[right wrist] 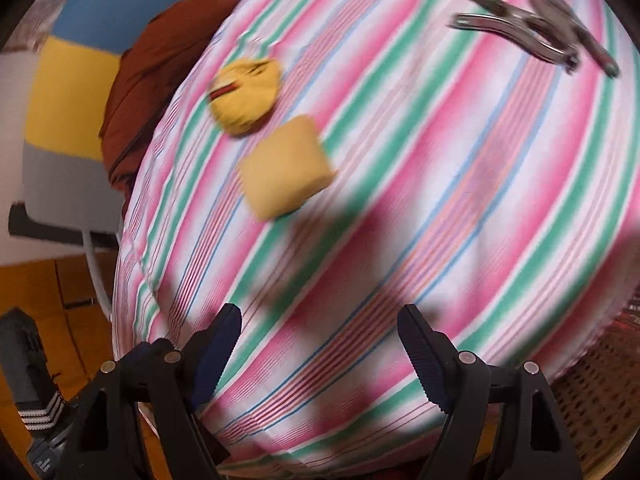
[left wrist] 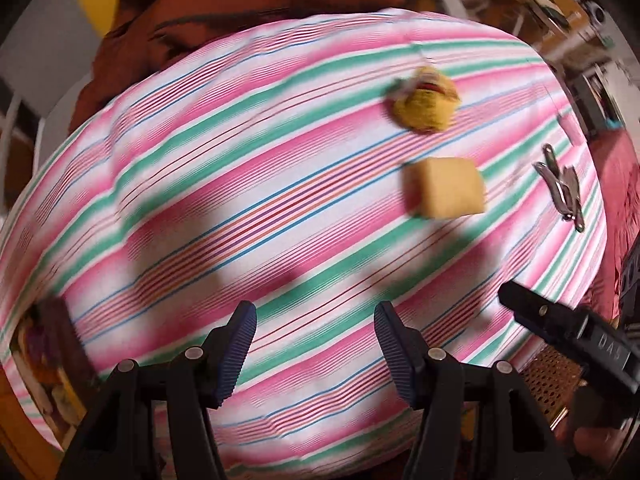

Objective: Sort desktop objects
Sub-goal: 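Grasp the small yellow sponge block with the left gripper while the right grasps the yellow sock, then lift the sponge block and yellow sock off the cloth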

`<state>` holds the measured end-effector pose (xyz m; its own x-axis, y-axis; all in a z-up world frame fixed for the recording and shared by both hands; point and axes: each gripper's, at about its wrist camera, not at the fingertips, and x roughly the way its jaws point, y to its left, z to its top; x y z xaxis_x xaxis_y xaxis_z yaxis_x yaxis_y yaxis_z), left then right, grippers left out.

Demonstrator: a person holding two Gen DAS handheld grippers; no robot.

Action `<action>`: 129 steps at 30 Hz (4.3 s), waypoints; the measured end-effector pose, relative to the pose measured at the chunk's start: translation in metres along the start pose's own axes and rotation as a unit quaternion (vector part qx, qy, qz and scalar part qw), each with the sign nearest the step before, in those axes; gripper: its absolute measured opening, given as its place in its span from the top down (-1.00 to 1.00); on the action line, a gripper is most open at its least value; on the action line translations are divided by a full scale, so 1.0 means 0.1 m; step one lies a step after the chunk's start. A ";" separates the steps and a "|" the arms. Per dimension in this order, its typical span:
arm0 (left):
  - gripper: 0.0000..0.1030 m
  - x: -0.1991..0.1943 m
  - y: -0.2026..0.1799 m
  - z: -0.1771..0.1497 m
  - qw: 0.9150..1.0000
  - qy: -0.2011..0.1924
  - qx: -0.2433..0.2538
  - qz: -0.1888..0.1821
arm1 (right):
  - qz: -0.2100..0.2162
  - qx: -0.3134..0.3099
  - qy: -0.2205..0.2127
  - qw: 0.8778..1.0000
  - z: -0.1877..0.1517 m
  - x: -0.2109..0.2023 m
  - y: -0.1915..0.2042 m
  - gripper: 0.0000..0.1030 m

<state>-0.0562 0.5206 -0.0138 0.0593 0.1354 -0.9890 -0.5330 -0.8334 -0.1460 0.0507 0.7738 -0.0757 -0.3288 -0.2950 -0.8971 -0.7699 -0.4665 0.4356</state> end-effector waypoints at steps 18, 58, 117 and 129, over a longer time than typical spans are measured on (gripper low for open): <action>-0.34 0.69 -1.04 0.82 0.997 0.053 0.037 -0.032 | -0.003 0.061 -0.060 0.996 0.38 -0.41 -0.77 -0.65; -0.31 0.60 0.01 0.73 0.996 0.035 -0.017 -0.076 | -0.024 -0.144 0.016 0.989 1.60 0.78 0.94 -0.31; -0.21 0.61 0.31 1.38 0.993 0.062 -0.009 -0.099 | -0.069 -0.245 0.022 0.967 1.60 0.86 1.12 -0.65; 0.15 0.46 0.25 1.56 0.994 0.043 0.032 -0.090 | 0.022 -0.168 -0.004 0.985 1.57 0.46 0.71 0.31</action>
<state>-0.1989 0.5899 -0.0593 0.2290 0.2315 -0.9455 -0.5597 -0.7633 -0.3225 -0.1050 0.8580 -0.0971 -0.3636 -0.3150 -0.8767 -0.5301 -0.7039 0.4728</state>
